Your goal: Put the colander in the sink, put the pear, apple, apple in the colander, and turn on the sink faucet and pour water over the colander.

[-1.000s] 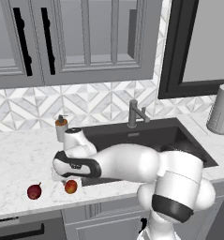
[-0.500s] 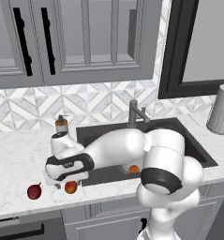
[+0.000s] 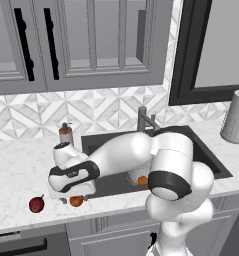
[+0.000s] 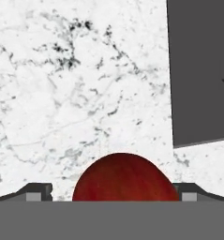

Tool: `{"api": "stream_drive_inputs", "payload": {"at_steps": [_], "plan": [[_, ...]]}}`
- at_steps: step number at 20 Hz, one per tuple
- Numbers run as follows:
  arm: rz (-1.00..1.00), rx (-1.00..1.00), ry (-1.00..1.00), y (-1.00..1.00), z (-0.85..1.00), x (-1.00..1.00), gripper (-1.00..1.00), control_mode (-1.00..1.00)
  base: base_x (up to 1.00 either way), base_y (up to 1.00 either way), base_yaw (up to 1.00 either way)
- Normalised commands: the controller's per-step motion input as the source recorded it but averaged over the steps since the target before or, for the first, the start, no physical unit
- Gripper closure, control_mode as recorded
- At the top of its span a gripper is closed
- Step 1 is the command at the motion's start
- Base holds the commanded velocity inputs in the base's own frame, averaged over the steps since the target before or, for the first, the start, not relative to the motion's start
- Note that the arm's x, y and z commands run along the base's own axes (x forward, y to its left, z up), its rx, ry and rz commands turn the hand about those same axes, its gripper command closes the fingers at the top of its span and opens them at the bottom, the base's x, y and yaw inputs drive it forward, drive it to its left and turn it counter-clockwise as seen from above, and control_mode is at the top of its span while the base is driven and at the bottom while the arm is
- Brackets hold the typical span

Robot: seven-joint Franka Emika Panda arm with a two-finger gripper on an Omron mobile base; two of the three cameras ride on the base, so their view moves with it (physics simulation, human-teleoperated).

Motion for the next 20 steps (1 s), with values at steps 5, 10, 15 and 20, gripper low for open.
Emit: {"api": "stream_drive_inputs", "payload": {"at_steps": [5,10,15,20], "plan": [[-0.12,0.00,0.00,-0.11,-0.31,-0.19,-1.00,-1.00,0.00,0.00,0.00],[-0.09,-0.02,0.00,-0.21,-0.26,-0.02,1.00,-1.00,0.00,0.00,0.00],[-0.07,-0.03,-0.04,-0.53,0.04,0.01,1.00,-1.00,0.00,0.00,0.00],[-0.19,0.00,-0.01,-0.61,0.28,0.31,1.00,-1.00,0.00,0.00,0.00]]}}
